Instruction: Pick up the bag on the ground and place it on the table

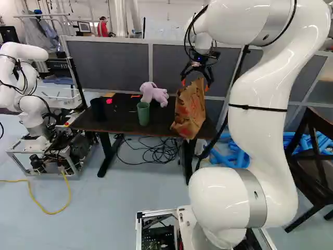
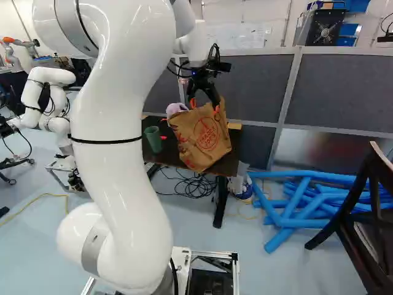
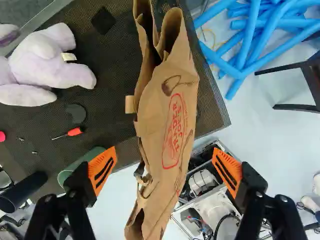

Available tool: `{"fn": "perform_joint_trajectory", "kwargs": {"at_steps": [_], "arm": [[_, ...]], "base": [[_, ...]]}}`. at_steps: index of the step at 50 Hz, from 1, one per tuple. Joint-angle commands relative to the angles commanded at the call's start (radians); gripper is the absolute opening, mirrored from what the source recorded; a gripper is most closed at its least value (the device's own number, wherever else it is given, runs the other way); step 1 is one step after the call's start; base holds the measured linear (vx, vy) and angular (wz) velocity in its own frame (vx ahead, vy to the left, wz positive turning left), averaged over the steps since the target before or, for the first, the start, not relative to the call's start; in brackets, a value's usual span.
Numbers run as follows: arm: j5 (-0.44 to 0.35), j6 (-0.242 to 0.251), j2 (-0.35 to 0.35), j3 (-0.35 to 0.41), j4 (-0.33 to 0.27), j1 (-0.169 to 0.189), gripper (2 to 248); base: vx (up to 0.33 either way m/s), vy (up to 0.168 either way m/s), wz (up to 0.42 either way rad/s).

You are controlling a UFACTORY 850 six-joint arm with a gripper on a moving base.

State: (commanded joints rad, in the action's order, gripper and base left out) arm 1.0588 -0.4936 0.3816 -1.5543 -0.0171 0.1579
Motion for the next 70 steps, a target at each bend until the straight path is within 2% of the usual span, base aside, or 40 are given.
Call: {"fn": "perform_joint_trajectory", "kwargs": {"at_steps": [27, 49, 70], "arm": [[0.105, 0.0, -0.105, 0.043, 0.0, 0.002, 247], [0.118, 0.0, -0.217, 0.105, 0.0, 0.003, 247], [0.118, 0.0, -0.231, 0.109, 0.0, 0.004, 247]], "base": [[0.0, 0.0, 0.0], [0.0, 0.0, 0.0], [0.0, 0.0, 0.0]]}}
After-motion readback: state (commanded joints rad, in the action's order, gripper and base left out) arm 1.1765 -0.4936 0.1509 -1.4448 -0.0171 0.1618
